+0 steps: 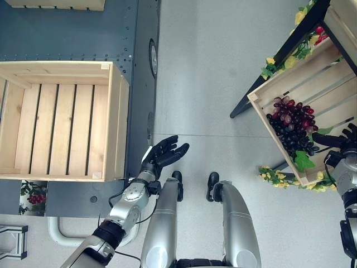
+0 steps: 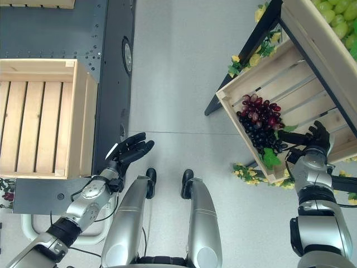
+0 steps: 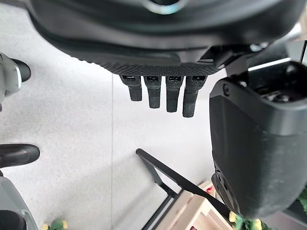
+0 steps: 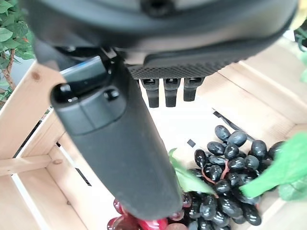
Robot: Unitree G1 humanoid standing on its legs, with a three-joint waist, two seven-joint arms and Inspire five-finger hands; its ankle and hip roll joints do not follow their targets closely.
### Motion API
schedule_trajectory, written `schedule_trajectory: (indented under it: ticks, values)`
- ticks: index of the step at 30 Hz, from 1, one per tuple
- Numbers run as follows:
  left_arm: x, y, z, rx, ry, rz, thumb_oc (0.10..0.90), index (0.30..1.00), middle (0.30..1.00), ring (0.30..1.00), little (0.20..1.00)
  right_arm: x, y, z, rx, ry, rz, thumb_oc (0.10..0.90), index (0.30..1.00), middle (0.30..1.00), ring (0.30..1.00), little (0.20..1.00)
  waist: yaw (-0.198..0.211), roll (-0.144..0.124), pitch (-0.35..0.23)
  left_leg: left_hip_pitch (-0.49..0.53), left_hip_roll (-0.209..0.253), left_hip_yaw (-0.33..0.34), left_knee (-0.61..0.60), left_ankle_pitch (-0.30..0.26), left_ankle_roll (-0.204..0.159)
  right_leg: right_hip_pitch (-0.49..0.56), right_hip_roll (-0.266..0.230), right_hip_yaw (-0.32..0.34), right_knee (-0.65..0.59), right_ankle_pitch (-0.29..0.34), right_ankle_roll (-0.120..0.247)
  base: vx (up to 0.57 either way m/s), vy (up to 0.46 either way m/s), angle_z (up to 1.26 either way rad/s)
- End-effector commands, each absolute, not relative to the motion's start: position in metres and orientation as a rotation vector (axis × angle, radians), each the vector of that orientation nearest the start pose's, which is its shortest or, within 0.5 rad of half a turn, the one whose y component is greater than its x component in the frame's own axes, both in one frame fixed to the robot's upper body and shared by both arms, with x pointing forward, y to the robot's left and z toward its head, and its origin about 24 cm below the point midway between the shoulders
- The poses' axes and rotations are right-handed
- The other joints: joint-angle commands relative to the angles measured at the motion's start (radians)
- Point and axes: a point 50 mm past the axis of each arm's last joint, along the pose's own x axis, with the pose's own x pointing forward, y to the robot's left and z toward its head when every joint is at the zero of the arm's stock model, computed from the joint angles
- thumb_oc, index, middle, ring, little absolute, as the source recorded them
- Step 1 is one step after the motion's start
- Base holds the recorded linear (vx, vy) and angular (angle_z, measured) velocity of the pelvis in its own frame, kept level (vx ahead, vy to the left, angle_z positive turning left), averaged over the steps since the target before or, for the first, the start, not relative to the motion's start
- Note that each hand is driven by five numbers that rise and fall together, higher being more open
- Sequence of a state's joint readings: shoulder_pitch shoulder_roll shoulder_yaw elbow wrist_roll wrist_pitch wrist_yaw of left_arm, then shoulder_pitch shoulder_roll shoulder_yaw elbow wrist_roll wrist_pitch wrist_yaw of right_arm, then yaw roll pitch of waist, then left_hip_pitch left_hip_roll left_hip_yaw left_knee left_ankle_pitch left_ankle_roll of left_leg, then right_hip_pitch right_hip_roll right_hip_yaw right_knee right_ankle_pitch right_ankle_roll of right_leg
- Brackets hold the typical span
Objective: Pick up the fruits from the basket on one side to the basket on the other side
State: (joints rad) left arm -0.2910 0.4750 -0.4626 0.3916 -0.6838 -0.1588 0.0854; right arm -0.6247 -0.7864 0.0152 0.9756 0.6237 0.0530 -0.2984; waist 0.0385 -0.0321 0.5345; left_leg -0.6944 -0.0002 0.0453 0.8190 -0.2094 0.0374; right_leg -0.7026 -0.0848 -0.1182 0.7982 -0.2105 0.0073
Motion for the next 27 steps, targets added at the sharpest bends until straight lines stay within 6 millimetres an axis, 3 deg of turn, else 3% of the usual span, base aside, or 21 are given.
schedule_trajectory:
  ticks: [1, 6, 8, 12, 16, 17, 23, 27]
  values:
    - [0.29, 0.149, 0.057, -0.178, -0.061, -0.27, 0.8, 0.9, 0.9, 0.9, 0.9, 0.294, -0.423, 0.164, -0.227, 0.057, -0.868, 0.8, 0.9, 0.9, 0.9, 0.9, -0.001, 0.007, -0.015, 0.108, -0.041, 0.052, 0.028, -0.127, 0.064, 0.135, 0.03, -0.026, 0.036, -0.028, -0.057, 0.01, 0.035, -0.02]
    - [0.291, 0.148, 0.054, -0.174, -0.056, -0.266, 0.8, 0.9, 0.9, 0.9, 0.9, 0.304, -0.407, 0.159, -0.188, 0.01, -0.739, 0.8, 0.9, 0.9, 0.9, 0.9, -0.008, 0.002, -0.015, 0.153, -0.043, 0.055, 0.015, -0.128, 0.064, 0.174, 0.029, -0.017, 0.026, -0.034, -0.06, 0.02, 0.039, -0.03]
    - [0.292, 0.147, 0.051, -0.174, -0.042, -0.257, 0.8, 0.9, 0.9, 0.9, 0.9, 0.312, -0.39, 0.149, -0.184, -0.003, -0.647, 0.8, 0.9, 0.9, 0.9, 0.9, -0.013, -0.001, -0.015, 0.191, -0.042, 0.059, -0.005, -0.129, 0.065, 0.207, 0.028, -0.011, 0.01, -0.033, -0.059, 0.01, 0.04, -0.04]
    - [0.293, 0.15, 0.032, -0.149, 0.024, -0.199, 0.8, 0.9, 0.9, 0.9, 0.9, 0.319, -0.344, 0.107, -0.08, 0.025, -0.441, 0.8, 0.9, 0.9, 0.9, 0.9, -0.028, -0.017, -0.034, 0.297, -0.041, 0.065, -0.088, -0.116, 0.064, 0.304, 0.026, 0.008, -0.063, -0.024, -0.055, 0.02, 0.024, -0.08]
    - [0.293, 0.15, 0.015, -0.177, 0.112, -0.169, 0.8, 0.9, 0.9, 0.9, 0.9, 0.322, -0.308, 0.08, -0.002, 0.055, -0.351, 0.8, 0.9, 0.9, 0.9, 0.9, -0.037, -0.026, -0.068, 0.363, -0.042, 0.063, -0.153, -0.097, 0.062, 0.365, 0.02, 0.015, -0.117, -0.013, -0.051, 0.06, 0.011, -0.09]
    - [0.291, 0.148, 0.003, -0.179, 0.152, -0.16, 0.8, 0.9, 0.9, 0.9, 0.9, 0.321, -0.293, 0.065, 0.022, 0.076, -0.324, 0.8, 0.9, 0.9, 0.9, 0.9, -0.04, -0.026, -0.084, 0.393, -0.04, 0.06, -0.184, -0.084, 0.059, 0.395, 0.018, 0.016, -0.145, -0.007, -0.051, 0.07, 0.002, -0.13]
    - [0.27, 0.145, -0.041, -0.158, 0.331, -0.112, 0.8, 0.9, 0.9, 0.9, 0.9, 0.305, -0.248, 0.016, 0.173, 0.19, -0.218, 0.8, 0.9, 0.9, 0.9, 0.9, -0.057, -0.026, -0.173, 0.532, -0.029, 0.082, -0.352, -0.034, 0.045, 0.523, 0.027, 0.03, -0.318, 0.033, -0.04, 0.1, -0.004, -0.06]
    - [0.25, 0.151, -0.069, -0.134, 0.451, -0.084, 0.8, 0.9, 0.9, 0.9, 0.9, 0.293, -0.231, -0.009, 0.21, 0.273, -0.177, 0.8, 0.9, 0.9, 0.9, 0.9, -0.061, -0.021, -0.234, 0.603, -0.034, 0.082, -0.456, 0.006, 0.034, 0.599, 0.041, 0.04, -0.434, 0.064, -0.033, 0.13, -0.028, -0.09]
